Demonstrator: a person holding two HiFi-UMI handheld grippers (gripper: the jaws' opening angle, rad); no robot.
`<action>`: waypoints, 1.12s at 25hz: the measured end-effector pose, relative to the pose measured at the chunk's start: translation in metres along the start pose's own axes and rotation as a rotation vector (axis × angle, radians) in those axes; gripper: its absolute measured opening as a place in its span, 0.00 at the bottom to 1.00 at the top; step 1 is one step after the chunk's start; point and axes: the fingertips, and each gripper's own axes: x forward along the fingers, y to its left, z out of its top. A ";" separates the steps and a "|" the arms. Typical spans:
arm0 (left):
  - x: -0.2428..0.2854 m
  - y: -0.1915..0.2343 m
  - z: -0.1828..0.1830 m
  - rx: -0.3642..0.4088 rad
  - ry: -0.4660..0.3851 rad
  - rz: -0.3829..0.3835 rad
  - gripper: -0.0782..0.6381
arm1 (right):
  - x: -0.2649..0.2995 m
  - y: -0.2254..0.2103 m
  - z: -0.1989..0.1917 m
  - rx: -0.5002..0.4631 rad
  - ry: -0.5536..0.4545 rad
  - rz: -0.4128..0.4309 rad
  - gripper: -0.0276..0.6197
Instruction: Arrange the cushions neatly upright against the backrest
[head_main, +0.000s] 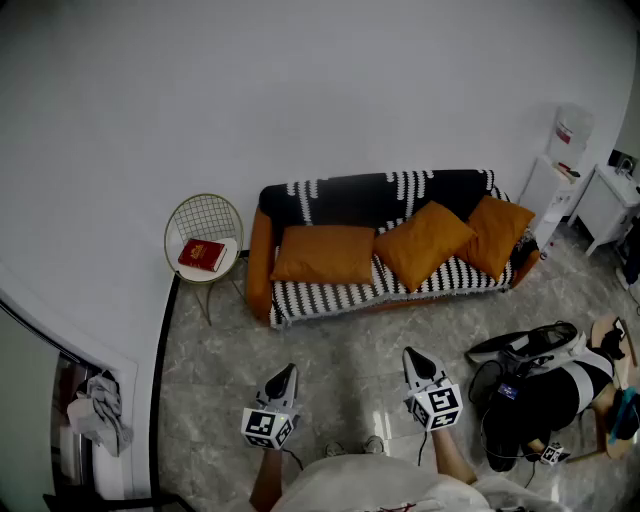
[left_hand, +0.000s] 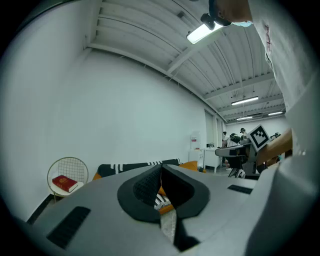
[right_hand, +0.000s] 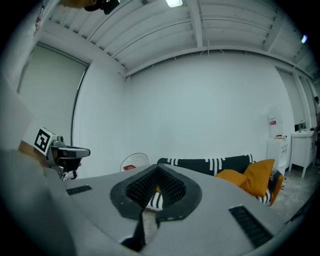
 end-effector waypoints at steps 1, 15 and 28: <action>0.002 0.000 0.001 0.001 -0.003 -0.001 0.15 | 0.001 -0.001 0.001 -0.001 -0.001 0.000 0.08; 0.023 -0.017 0.009 0.016 -0.007 -0.005 0.15 | -0.004 -0.018 0.008 0.006 -0.032 0.021 0.08; 0.044 -0.055 0.003 0.004 -0.003 0.014 0.15 | -0.010 -0.042 -0.004 -0.014 -0.020 0.056 0.08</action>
